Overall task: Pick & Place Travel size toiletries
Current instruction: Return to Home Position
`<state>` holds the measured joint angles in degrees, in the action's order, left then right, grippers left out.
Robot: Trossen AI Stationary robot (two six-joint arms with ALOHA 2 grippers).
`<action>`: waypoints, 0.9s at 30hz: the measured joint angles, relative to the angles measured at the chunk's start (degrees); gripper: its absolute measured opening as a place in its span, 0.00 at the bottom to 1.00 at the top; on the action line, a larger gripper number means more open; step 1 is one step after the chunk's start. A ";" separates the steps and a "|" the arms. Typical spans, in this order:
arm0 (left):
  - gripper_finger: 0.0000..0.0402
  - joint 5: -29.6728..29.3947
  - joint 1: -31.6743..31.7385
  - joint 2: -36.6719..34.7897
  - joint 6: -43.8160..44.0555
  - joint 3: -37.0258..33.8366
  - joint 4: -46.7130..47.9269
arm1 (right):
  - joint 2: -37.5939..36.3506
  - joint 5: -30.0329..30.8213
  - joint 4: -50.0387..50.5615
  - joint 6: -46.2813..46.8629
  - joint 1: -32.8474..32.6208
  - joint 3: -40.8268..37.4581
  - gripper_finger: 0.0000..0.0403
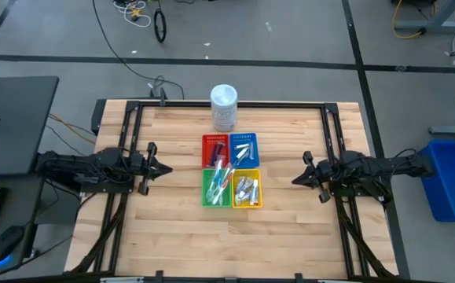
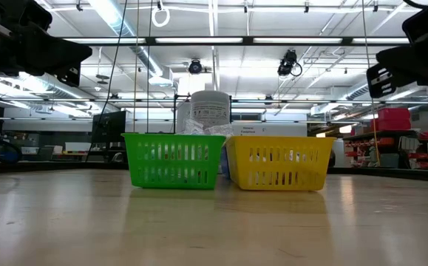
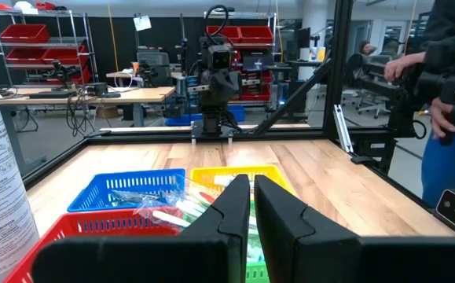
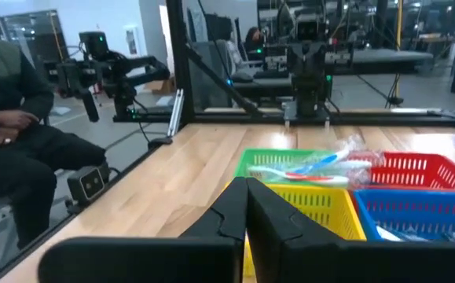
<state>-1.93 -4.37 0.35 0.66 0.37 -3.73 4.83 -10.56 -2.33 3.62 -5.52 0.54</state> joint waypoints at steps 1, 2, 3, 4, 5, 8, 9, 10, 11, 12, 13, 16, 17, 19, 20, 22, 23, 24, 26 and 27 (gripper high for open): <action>0.07 0.00 0.00 -0.01 -0.02 0.01 -0.01 | -0.45 -0.01 0.00 0.00 0.00 0.00 0.03; 0.07 0.01 -0.01 -0.01 -0.02 0.01 0.01 | -0.91 -0.01 0.00 0.00 0.00 0.02 0.03; 0.07 0.01 -0.01 0.01 -0.01 0.01 -0.01 | -1.41 -0.01 -0.02 0.00 0.00 0.00 0.03; 0.07 0.02 -0.01 0.01 -0.01 0.00 -0.01 | -1.95 -0.03 0.00 0.00 0.00 0.00 0.03; 0.07 0.00 -0.01 -0.01 -0.02 0.01 -0.01 | -2.53 -0.01 0.00 0.00 0.00 0.02 0.03; 0.07 0.00 0.00 0.01 0.00 0.01 -0.01 | -4.03 -0.01 -0.02 0.00 0.00 0.02 0.03; 0.07 0.00 0.01 -0.01 -0.02 0.00 0.01 | -4.50 -0.01 -0.02 0.00 0.00 0.02 0.03; 0.07 0.01 0.00 0.01 0.00 0.01 -0.01 | -4.86 -0.02 -0.03 0.00 0.00 0.02 0.03; 0.07 0.00 -0.01 0.01 0.00 0.01 0.01 | -4.89 -0.03 -0.12 0.00 0.09 0.02 0.03; 0.07 0.00 0.01 -0.01 -0.02 -0.01 -0.01 | -4.89 -0.03 -0.01 0.00 0.33 0.02 0.03; 0.07 0.00 0.00 0.01 -0.02 0.01 0.01 | -4.86 -0.14 0.00 0.00 0.64 0.02 0.03; 0.07 0.01 0.00 0.01 -0.01 0.01 0.00 | -4.86 -0.12 -0.02 0.00 2.13 0.02 0.03; 0.07 0.00 0.01 -0.01 -0.01 0.01 -0.01 | -4.86 -0.12 -0.02 0.00 2.76 0.02 0.03; 0.07 0.00 0.01 0.00 -0.01 0.01 0.01 | -4.86 -0.11 -0.02 0.00 4.00 0.02 0.03; 0.07 0.01 0.00 0.01 -0.01 0.00 0.01 | -4.86 -0.10 -0.02 0.00 4.64 0.02 0.03; 0.07 0.01 0.01 0.01 -0.02 0.00 0.01 | -4.86 -0.07 -0.02 0.00 5.70 0.02 0.03; 0.07 0.00 -0.01 0.01 -0.01 0.00 0.01 | -4.86 -0.03 -0.02 0.00 6.06 0.02 0.03; 0.07 0.01 -0.01 -0.01 -0.01 0.01 -0.01 | -4.86 0.01 -0.02 0.00 6.36 0.02 0.03; 0.07 0.00 0.01 -0.01 -0.02 0.00 0.01 | -4.86 0.01 -0.02 0.00 6.72 0.02 0.03; 0.07 0.00 0.00 0.00 0.00 0.00 0.00 | -4.86 0.00 -0.02 0.00 6.78 0.02 0.03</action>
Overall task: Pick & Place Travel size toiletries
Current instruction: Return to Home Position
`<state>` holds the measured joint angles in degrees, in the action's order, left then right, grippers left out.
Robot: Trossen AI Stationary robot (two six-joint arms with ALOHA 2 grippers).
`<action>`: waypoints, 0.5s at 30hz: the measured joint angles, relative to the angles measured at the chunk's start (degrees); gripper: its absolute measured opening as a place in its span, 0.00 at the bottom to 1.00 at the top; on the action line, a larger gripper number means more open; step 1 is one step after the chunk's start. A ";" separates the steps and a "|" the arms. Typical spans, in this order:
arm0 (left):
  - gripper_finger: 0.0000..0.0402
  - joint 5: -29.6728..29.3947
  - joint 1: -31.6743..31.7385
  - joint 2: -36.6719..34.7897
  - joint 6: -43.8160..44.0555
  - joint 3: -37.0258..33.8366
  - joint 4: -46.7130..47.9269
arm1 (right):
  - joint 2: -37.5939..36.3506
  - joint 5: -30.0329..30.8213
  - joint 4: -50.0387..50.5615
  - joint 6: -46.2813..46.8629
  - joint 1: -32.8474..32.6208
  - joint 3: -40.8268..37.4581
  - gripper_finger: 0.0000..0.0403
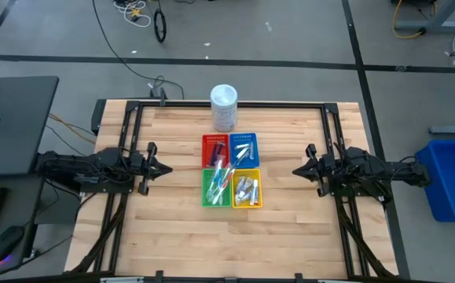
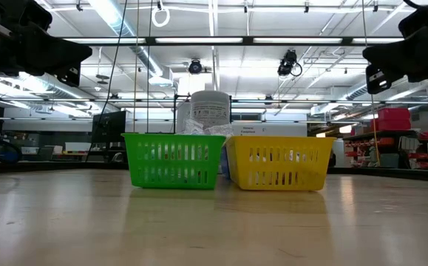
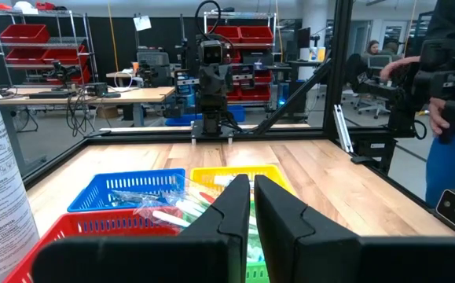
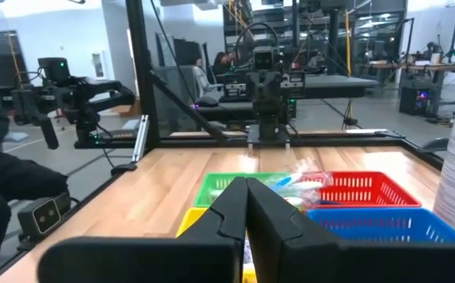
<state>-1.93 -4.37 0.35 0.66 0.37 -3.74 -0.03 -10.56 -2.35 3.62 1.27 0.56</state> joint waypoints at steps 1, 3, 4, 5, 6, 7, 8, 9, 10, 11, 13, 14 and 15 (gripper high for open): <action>0.07 -0.01 -0.01 -0.01 -0.01 0.01 -0.01 | 0.01 0.01 0.00 0.01 0.01 0.00 0.03; 0.07 0.01 -0.01 -0.01 -0.02 0.00 0.00 | 0.22 -0.01 0.00 0.00 0.01 0.00 0.03; 0.07 0.02 0.01 0.01 -0.02 -0.01 -0.01 | 0.34 0.01 0.00 0.00 0.01 0.00 0.03; 0.07 -0.01 -0.02 0.01 -0.02 0.01 0.01 | 0.41 0.00 0.02 0.00 0.01 0.00 0.03; 0.07 -0.01 0.00 0.00 -0.01 0.01 -0.01 | 0.47 -0.01 0.02 0.00 0.01 0.00 0.03; 0.07 0.00 0.00 0.00 0.00 0.00 0.00 | 0.49 -0.01 0.01 0.00 0.01 0.00 0.03; 0.07 0.02 -0.01 0.01 -0.02 0.00 0.00 | 0.48 -0.01 0.00 0.00 0.01 0.00 0.03; 0.07 -0.01 -0.02 0.00 -0.01 0.01 -0.01 | 0.48 -0.01 0.00 0.00 0.01 0.00 0.04; 0.07 0.02 0.00 0.00 -0.02 0.01 0.00 | 0.50 -0.01 0.00 0.00 0.01 0.00 0.04; 0.07 0.00 -0.01 0.01 0.00 0.01 0.00 | 0.50 -0.01 0.00 0.00 0.01 0.00 0.04; 0.07 -0.01 0.01 -0.01 -0.02 0.01 -0.01 | 0.48 -0.01 0.00 0.00 0.01 0.00 0.04; 0.07 -0.01 0.00 0.00 0.00 0.00 0.01 | 0.48 -0.01 0.00 0.00 0.01 0.00 0.04; 0.07 -0.01 -0.02 0.01 -0.02 0.01 -0.01 | 0.48 -0.01 0.00 0.00 0.01 0.00 0.04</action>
